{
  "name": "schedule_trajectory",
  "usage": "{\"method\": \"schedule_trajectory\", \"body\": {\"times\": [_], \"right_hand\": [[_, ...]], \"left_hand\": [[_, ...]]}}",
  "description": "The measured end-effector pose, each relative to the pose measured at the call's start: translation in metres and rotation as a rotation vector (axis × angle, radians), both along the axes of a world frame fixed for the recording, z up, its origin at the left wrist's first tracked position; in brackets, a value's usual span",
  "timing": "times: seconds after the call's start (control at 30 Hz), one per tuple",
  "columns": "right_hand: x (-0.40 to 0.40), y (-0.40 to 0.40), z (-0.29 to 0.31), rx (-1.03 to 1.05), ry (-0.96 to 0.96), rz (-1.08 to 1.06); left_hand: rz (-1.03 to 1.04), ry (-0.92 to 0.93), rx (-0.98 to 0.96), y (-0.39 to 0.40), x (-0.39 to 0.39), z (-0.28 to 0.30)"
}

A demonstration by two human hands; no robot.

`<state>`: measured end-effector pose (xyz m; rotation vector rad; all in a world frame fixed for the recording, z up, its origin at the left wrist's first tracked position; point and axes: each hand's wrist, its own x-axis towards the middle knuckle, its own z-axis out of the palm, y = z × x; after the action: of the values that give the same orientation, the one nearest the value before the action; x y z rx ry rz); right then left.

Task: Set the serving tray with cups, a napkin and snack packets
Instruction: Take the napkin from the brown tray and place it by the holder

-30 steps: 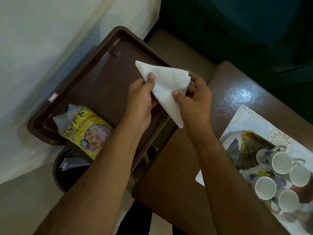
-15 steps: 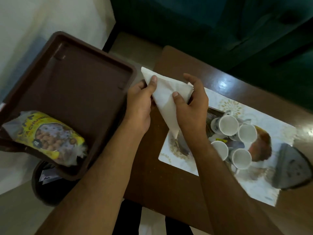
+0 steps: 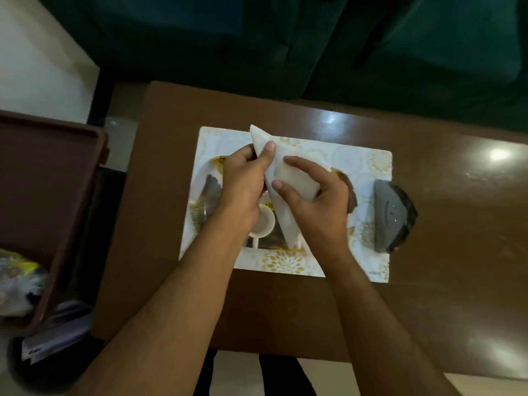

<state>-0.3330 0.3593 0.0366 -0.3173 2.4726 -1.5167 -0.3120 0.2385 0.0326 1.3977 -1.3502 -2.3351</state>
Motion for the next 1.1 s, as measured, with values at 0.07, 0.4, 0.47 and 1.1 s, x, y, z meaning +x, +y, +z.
{"method": "schedule_trajectory", "body": {"times": [0.07,0.4,0.47,1.1], "right_hand": [[-0.007,0.026,-0.002,0.015,0.012,0.021],[-0.038,0.129,-0.006,0.150,0.170,-0.230],[-0.042,0.144,-0.003,0.227,0.206,-0.260],[-0.044,0.184,-0.025,0.540,0.311,-0.202]], "left_hand": [[-0.043,-0.002,-0.014,0.025,-0.015,-0.001],[-0.268,0.097,0.036,0.126,-0.075,-0.003],[-0.363,0.096,-0.034,0.138,-0.087,-0.007],[-0.976,0.103,-0.769,0.151,-0.139,-0.050]]}}
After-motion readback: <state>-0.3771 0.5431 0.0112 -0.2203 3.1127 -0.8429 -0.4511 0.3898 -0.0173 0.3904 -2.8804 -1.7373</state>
